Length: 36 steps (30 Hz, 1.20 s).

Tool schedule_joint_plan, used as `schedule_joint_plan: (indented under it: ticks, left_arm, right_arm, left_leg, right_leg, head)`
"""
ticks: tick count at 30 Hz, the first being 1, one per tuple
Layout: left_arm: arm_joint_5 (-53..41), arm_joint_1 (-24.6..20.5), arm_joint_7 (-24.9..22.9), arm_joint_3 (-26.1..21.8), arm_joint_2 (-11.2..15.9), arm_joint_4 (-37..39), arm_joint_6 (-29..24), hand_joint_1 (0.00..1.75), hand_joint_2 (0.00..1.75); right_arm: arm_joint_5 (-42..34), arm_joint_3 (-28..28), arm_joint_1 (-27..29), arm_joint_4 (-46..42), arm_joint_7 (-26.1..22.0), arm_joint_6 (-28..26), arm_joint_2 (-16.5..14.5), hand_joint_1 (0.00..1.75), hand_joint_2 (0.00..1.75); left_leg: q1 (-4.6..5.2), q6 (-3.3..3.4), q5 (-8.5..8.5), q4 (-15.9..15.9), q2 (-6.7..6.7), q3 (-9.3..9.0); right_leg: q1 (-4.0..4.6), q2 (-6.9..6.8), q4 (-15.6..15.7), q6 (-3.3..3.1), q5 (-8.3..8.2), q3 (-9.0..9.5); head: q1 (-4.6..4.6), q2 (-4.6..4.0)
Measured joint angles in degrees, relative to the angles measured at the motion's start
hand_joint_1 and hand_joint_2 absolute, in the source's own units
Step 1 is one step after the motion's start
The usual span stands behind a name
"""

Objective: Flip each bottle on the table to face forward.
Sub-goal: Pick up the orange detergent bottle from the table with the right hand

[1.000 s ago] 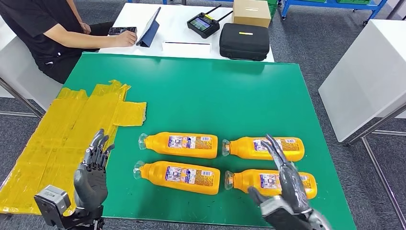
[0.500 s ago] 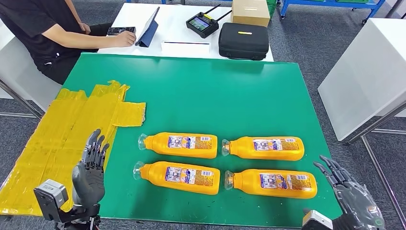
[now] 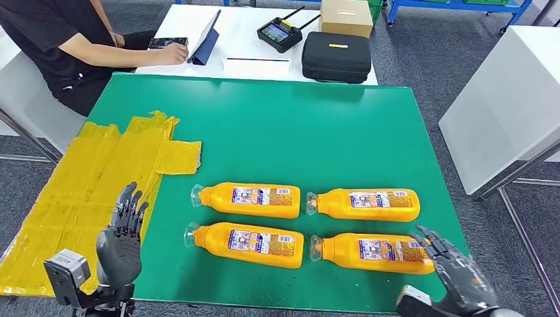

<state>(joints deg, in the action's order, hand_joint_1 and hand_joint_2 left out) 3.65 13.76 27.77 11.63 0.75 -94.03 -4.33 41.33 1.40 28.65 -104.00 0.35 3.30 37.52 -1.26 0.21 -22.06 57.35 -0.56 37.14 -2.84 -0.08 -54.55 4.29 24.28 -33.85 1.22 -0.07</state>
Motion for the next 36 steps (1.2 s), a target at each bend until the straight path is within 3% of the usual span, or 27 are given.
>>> schedule_joint_plan:
  ticks: [4,12,24,36]
  left_arm:
    - [0.6,-0.5,0.0,0.1,0.5,0.6,0.0,0.0,0.0]
    - [1.9,-2.9,-0.7,0.1,0.7,1.9,0.7,0.0,0.0]
    - [2.6,-4.4,-1.5,0.1,0.7,3.2,1.9,0.0,0.0]
    - [2.7,-4.9,-1.6,0.0,0.7,3.7,1.9,0.0,0.0]
  right_arm:
    - [1.2,-5.2,-3.5,3.5,1.9,-0.2,0.0,0.0,1.75]
    - [6.0,-12.8,-10.2,9.6,5.3,0.4,-3.0,0.0,1.75]
    - [15.8,-14.1,-13.3,12.7,7.7,0.1,-3.7,0.0,1.75]
    - [16.2,-14.1,-14.1,14.0,7.8,0.1,-3.7,0.0,1.75]
  left_leg:
    - [-0.01,-0.01,0.0,0.0,0.0,-0.01]
    - [0.0,-0.01,0.01,0.0,0.01,0.0]
    - [0.0,-0.01,0.01,0.0,0.02,0.02]
    - [0.01,-0.01,0.01,0.0,0.03,0.03]
  right_leg:
    - [0.01,0.01,0.0,0.0,0.0,0.03]
    - [0.0,0.01,0.0,0.0,0.0,0.05]
    - [-0.01,0.01,0.0,0.0,-0.01,0.05]
    - [-0.01,0.01,0.0,0.0,0.0,0.05]
  head:
    - [0.0,0.0]
    - [0.0,0.0]
    - [0.0,0.0]
    - [0.0,0.0]
